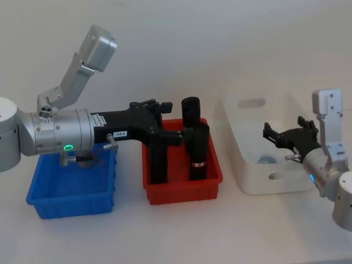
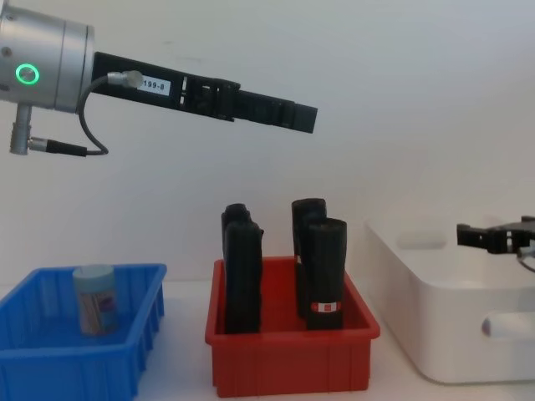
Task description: Pick the cotton swabs from the blue box and place them into the white box.
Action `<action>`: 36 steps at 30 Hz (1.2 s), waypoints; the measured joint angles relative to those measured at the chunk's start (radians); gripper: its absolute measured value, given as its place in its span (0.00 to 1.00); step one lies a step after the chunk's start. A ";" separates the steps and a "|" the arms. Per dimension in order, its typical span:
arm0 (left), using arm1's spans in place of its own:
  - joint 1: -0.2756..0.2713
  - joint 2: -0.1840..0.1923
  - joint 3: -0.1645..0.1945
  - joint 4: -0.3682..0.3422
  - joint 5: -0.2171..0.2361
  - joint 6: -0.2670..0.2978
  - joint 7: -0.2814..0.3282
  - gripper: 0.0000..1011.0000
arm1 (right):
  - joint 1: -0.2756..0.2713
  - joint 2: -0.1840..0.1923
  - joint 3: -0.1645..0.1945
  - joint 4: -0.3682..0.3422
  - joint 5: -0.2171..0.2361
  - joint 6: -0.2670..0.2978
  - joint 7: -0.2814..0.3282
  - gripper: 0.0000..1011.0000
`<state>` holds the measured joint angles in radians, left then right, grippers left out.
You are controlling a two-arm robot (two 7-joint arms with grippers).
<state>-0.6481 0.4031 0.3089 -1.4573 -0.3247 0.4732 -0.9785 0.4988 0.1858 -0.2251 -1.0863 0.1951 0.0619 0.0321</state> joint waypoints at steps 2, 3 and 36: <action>0.000 0.000 0.000 0.000 0.000 0.000 0.000 0.99 | -0.009 0.003 0.002 -0.018 0.002 -0.013 -0.003 0.99; 0.000 0.000 0.000 0.000 0.000 0.000 0.000 0.99 | -0.013 0.005 0.003 -0.027 0.002 -0.017 -0.005 0.99; 0.054 -0.003 0.019 -0.022 0.016 -0.060 0.127 0.99 | -0.171 0.056 0.016 -0.264 0.030 -0.065 -0.018 0.99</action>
<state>-0.5936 0.4005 0.3282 -1.4792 -0.3087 0.4135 -0.8510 0.3280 0.2418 -0.2089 -1.3503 0.2250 -0.0032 0.0145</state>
